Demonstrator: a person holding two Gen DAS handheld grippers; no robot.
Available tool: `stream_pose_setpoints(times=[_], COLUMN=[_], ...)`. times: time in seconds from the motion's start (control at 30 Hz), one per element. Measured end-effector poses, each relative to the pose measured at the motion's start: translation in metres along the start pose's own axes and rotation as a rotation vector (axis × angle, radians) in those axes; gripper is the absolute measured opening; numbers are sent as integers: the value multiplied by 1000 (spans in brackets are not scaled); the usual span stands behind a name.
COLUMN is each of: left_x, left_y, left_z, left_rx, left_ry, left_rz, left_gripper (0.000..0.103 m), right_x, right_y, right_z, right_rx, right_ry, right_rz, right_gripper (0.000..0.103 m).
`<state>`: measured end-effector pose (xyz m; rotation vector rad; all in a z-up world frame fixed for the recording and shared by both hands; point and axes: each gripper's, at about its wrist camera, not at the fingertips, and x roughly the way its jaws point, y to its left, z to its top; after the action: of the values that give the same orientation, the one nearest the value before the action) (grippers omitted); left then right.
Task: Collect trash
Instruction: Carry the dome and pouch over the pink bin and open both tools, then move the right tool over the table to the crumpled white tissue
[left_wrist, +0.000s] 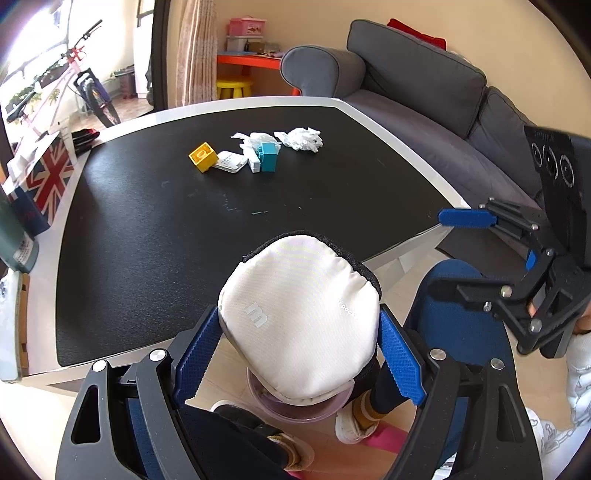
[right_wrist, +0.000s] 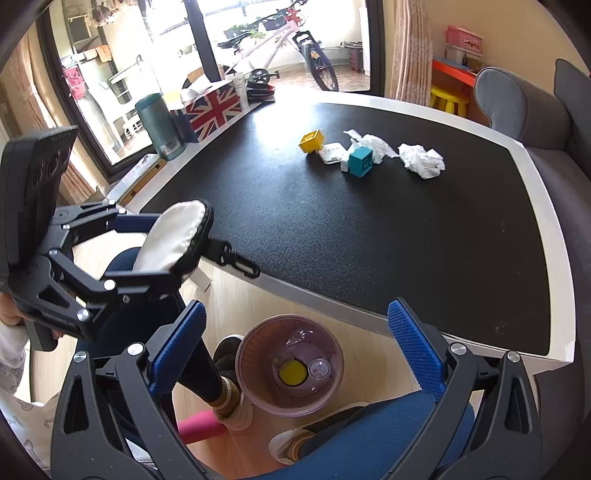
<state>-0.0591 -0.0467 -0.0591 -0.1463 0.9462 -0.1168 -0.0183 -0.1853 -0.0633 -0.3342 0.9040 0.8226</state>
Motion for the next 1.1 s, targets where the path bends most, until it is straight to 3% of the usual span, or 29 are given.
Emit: stream_pose_setpoints(times=[0.23, 0.47, 1.1], left_x=[6, 5, 4], left_y=[-14, -18, -8], left_z=[-3, -2, 4], left_rx=[31, 27, 5], left_ry=[22, 14, 8], left_rz=[-40, -57, -24], left_gripper=[80, 95, 95], right_x=[-11, -15, -15], right_y=[-12, -16, -17], right_z=[3, 3, 2], right_rx=[35, 48, 53], right_ry=[-32, -43, -38], right_rz=[-30, -34, -30], right_gripper=[97, 97, 97])
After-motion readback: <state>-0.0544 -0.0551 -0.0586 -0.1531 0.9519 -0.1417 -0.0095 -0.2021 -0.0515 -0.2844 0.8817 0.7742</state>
